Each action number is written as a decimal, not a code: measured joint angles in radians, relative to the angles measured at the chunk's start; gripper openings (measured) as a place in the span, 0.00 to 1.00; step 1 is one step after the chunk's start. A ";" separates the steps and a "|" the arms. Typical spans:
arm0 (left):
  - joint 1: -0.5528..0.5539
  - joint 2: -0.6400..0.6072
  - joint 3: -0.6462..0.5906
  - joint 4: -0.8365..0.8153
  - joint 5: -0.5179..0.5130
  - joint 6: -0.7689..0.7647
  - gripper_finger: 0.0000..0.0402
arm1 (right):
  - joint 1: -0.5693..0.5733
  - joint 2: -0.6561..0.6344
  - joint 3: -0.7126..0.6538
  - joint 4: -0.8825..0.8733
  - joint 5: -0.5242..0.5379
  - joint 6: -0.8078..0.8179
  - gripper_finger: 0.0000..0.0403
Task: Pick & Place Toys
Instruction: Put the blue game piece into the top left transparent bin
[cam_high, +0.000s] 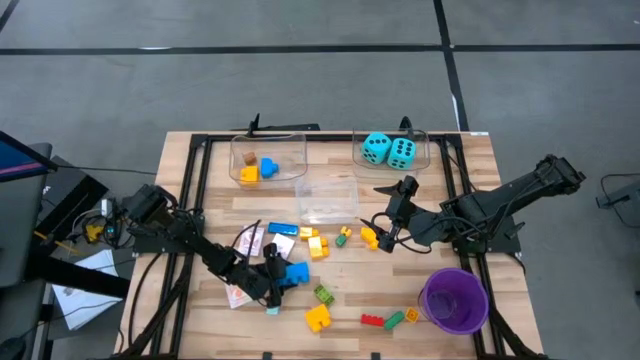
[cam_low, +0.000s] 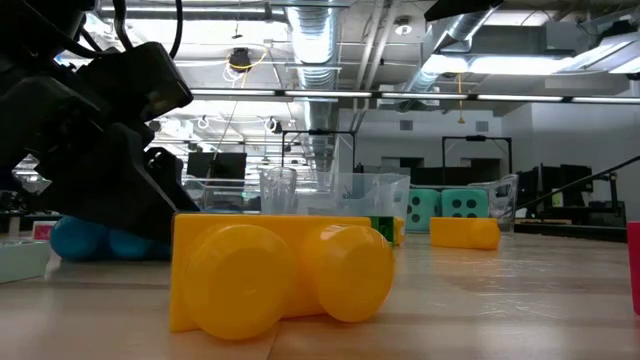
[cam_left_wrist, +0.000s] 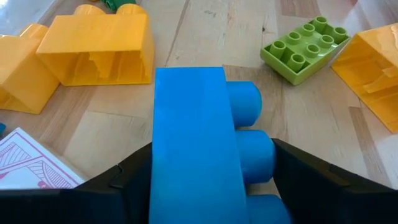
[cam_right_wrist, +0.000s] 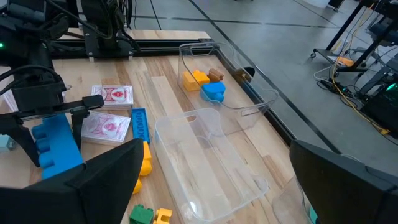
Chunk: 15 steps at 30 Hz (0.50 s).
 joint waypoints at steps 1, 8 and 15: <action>0.000 0.000 0.000 0.000 0.000 0.000 0.63 | 0.000 0.000 0.000 0.000 0.000 0.000 0.98; 0.000 0.000 0.000 0.000 0.000 0.000 0.67 | 0.000 0.000 0.000 0.000 0.000 0.000 0.98; 0.000 0.000 0.000 0.000 0.000 0.000 0.63 | 0.000 0.000 0.000 0.000 0.000 0.000 0.98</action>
